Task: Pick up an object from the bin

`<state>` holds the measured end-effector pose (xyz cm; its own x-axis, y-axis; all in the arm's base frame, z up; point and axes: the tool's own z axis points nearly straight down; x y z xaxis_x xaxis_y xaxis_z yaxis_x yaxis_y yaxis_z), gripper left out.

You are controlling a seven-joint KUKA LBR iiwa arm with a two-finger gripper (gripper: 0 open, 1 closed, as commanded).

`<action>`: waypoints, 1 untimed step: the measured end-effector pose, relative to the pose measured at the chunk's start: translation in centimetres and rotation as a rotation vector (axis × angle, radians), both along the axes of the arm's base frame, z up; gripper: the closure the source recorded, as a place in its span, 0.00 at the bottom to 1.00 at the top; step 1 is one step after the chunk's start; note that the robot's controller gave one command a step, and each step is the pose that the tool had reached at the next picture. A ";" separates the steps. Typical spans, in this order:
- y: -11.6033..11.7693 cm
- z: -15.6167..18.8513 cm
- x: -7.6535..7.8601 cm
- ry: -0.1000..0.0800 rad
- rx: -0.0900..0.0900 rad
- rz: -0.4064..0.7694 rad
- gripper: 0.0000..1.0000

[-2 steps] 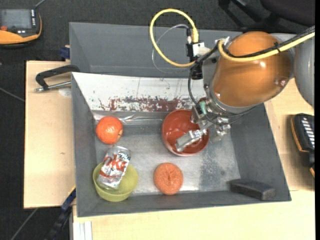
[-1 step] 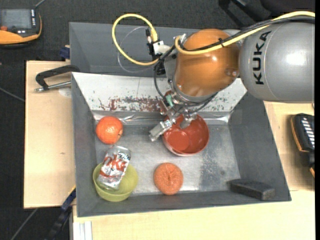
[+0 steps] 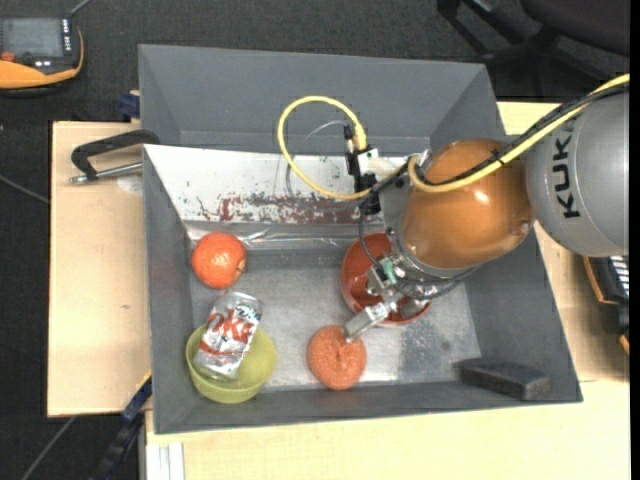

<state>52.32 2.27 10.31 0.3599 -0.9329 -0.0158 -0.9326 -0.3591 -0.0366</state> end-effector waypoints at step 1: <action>0.4 0.3 0.4 -0.011 0.004 0.004 1.00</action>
Offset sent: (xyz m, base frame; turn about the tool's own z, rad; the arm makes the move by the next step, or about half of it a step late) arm 0.0000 0.0000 0.0000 0.0000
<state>52.70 2.65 10.58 0.3638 -0.9314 -0.0157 -0.9307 -0.3627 -0.0481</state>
